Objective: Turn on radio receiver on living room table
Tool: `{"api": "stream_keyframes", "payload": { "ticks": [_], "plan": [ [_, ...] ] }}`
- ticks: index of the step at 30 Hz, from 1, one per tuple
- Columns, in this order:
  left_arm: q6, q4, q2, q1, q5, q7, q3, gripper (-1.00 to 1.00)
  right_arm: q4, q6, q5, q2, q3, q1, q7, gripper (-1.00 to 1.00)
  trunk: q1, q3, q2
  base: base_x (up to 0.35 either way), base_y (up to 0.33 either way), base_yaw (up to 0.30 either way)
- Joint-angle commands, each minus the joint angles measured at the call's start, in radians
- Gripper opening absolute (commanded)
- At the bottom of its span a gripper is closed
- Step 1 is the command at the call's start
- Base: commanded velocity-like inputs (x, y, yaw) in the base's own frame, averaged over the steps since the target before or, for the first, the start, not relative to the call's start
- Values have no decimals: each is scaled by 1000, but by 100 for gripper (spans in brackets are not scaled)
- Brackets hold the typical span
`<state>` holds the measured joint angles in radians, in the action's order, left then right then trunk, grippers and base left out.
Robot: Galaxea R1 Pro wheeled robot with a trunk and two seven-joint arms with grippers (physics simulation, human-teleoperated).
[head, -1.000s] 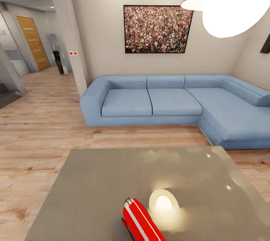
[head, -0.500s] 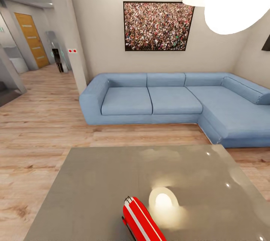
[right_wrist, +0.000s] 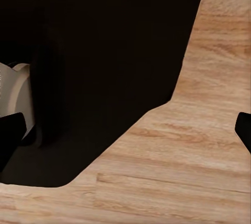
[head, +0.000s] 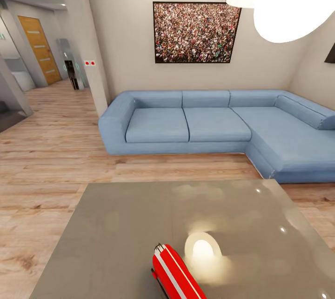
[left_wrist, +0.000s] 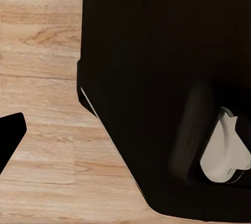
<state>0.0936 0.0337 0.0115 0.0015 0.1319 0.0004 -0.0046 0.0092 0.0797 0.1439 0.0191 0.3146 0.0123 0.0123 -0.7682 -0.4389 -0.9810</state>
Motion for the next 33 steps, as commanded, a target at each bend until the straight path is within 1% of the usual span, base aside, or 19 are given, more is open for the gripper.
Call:
{"api": "stream_keyframes", "payload": {
  "ticks": [1,4,6,8,19,33],
  "plan": [
    [0,0,0,0,0,-1,0,100,0,0,0,0,0,0,0,100,0,0,0,0,0,0],
    [1,0,1,0,0,-2,0,100,0,-1,-4,2,0,0,0,100,0,0,0,0,0,0],
    [1,0,1,0,0,-2,0,100,0,-7,2,5,0,0,-7,100,0,-1,0,0,0,0],
    [1,0,1,0,-1,-2,0,100,0,-6,2,2,1,0,-9,100,0,-3,0,0,0,0],
    [2,0,0,0,-5,-4,0,100,0,-2,0,-2,3,0,-14,100,0,-21,0,0,0,0],
    [0,0,-1,0,-2,-2,2,100,0,0,0,-2,1,0,-14,100,0,-44,0,0,0,0]
  ]
}}
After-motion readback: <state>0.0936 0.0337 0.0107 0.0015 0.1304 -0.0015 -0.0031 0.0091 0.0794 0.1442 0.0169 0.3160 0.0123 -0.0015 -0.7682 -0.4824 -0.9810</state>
